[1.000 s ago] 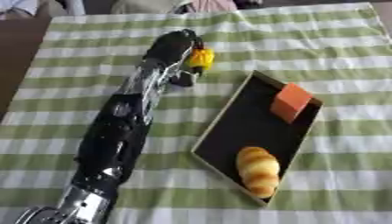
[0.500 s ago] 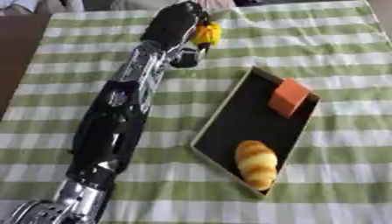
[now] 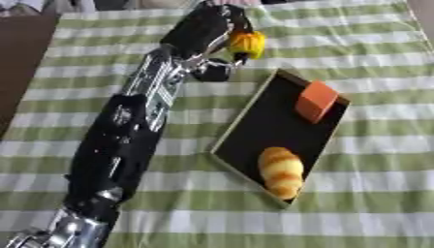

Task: Pick up objects on the table and place them in the box.

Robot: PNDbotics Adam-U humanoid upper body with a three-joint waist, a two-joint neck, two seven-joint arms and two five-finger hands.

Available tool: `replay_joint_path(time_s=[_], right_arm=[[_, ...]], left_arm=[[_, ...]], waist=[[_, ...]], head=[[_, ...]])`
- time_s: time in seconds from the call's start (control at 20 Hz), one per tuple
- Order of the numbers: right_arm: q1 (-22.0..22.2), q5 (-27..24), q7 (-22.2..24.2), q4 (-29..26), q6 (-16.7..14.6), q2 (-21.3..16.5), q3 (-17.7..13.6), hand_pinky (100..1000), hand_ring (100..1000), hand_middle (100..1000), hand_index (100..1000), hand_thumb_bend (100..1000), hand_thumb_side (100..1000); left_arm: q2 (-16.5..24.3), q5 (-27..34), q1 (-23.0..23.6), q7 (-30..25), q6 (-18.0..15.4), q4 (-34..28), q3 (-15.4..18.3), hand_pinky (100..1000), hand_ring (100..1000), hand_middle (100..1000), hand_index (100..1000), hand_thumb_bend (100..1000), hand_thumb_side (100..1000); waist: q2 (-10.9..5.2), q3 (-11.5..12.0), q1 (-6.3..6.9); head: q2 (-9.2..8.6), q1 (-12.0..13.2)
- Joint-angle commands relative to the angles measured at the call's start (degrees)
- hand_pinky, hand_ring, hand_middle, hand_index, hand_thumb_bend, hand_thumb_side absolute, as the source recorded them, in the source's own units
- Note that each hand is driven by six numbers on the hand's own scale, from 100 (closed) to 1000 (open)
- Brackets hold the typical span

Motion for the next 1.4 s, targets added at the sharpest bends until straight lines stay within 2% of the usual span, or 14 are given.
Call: replay_joint_path(time_s=[0.05, 0.35, 0.75, 0.95, 1.2, 1.4], right_arm=[[0.11, 0.53, -0.65, -0.86, -0.1, -2.71, -0.94, 946, 822, 540, 785, 100, 470], [0.54, 0.76, -1.15, -0.86, 0.17, -3.21, -0.93, 945, 823, 541, 785, 100, 470], [0.04, 0.51, -1.58, -0.86, -0.22, -3.33, -0.89, 944, 823, 541, 785, 100, 470], [-0.06, 0.49, -1.56, -0.86, -0.29, -3.17, -0.83, 945, 823, 540, 785, 100, 470], [0.14, 0.77, -1.58, -0.86, -0.29, -2.89, -0.88, 944, 823, 540, 785, 100, 470], [0.39, 1.19, -1.72, -0.86, -0.57, -2.65, -0.97, 944, 823, 540, 785, 100, 470]], left_arm=[[-0.38, 3.79, 0.47, -2.23, -1.64, -4.96, -2.47, 491, 670, 587, 674, 100, 100], [-0.67, 8.78, 3.55, -6.12, -3.79, -9.88, -6.14, 493, 669, 587, 678, 100, 107], [-1.23, 14.66, 5.6, -12.44, -6.0, -11.17, -9.9, 500, 674, 593, 687, 100, 201], [-1.43, 13.65, 6.41, -14.38, -5.88, -8.8, -9.86, 508, 683, 601, 690, 100, 213], [-1.58, 10.19, 6.94, -13.2, -5.6, -5.77, -8.68, 518, 692, 610, 697, 100, 214], [-1.78, 8.14, 7.29, -12.47, -6.05, -4.63, -8.66, 558, 725, 649, 728, 100, 169]], waist=[[-1.57, 0.36, -0.24], [-2.15, 1.32, -0.18], [-2.04, 1.36, -0.4], [-1.77, 1.17, -0.37], [-1.49, 0.93, -0.36], [-1.25, 0.76, -0.46]], head=[[0.55, -1.08], [0.9, -2.36], [0.89, -3.01], [0.72, -2.98], [0.0, -3.26], [-0.32, -3.08]])
